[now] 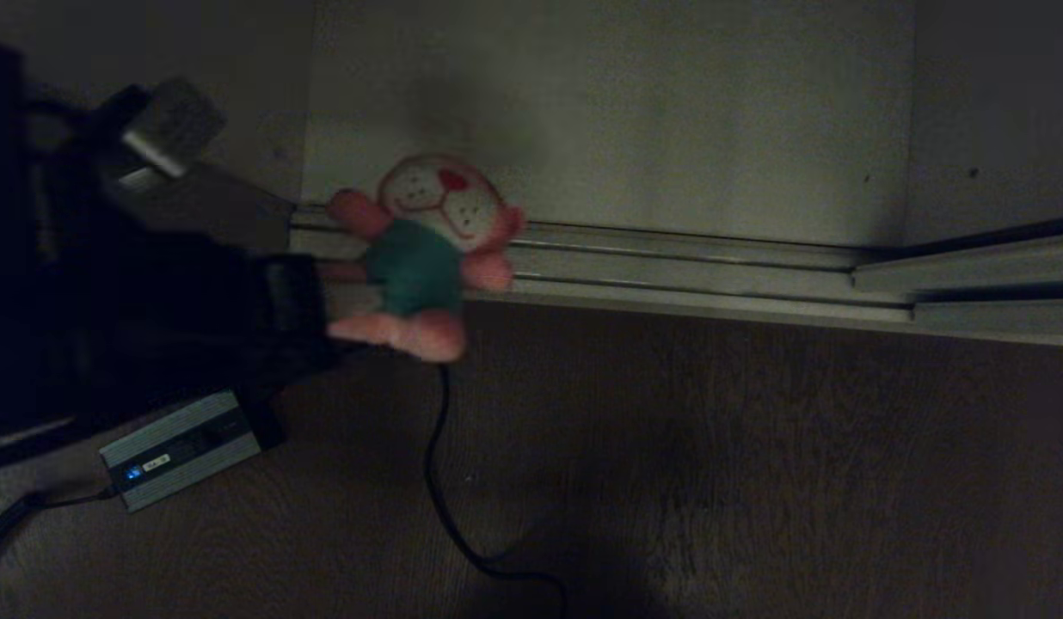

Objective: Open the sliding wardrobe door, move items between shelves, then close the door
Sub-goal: Place the pink doll on the higher shelf

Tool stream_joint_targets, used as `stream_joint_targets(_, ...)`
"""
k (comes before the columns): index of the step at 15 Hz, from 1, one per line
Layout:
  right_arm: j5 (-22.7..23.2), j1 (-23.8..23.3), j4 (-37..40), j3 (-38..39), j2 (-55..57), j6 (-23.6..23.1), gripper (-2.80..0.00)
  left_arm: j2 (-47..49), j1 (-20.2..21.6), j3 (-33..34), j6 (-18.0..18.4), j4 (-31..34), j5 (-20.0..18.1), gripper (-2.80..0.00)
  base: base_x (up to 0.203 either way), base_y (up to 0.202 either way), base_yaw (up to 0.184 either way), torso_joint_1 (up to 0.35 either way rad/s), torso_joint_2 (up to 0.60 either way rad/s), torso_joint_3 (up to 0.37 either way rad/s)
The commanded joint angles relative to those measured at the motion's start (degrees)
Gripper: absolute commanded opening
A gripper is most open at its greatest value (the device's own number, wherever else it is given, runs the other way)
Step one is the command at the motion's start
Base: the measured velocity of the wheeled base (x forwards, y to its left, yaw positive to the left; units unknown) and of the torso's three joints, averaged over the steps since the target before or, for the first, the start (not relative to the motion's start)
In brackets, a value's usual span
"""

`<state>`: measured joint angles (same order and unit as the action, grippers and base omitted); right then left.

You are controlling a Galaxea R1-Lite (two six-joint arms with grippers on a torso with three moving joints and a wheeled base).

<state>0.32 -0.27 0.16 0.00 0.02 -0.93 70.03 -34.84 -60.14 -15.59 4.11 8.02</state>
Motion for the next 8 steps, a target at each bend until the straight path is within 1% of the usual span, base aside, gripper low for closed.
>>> stream_joint_targets(1,0.04,0.0,0.02,0.18,-0.08,-0.04,-2.8,-17.96,1.31,5.8,0.79,8.66,-0.89,-2.8,0.0,0.0,0.0,0.0,0.0,0.0)
stream_joint_targets(2,0.04,0.0,0.02,0.18,-0.11,-0.04,-2.8,-23.3,2.23,6.86,1.72,13.9,-1.97,-2.8,0.0,0.0,0.0,0.0,0.0,0.0)
stream_joint_targets(3,0.04,0.0,0.02,0.18,-0.11,-0.04,-2.8,-27.78,4.04,7.6,3.09,19.19,-3.26,-2.8,0.0,0.0,0.0,0.0,0.0,0.0)
stream_joint_targets(4,0.04,0.0,0.02,0.18,-0.1,-0.04,-2.8,-31.48,8.37,8.34,4.93,24.64,-5.12,-2.8,0.0,0.0,0.0,0.0,0.0,0.0)
stream_joint_targets(5,0.04,0.0,0.02,0.18,-0.03,-0.04,-2.8,-34.5,13.34,8.82,6.24,27.51,-7.43,-2.8,0.0,0.0,0.0,0.0,0.0,0.0)
stream_joint_targets(8,0.04,0.0,0.02,0.18,-0.11,-0.04,-2.8,-46.41,23.86,9.61,9.84,33.87,-18.02,-2.8,0.0,0.0,0.0,0.0,0.0,0.0)
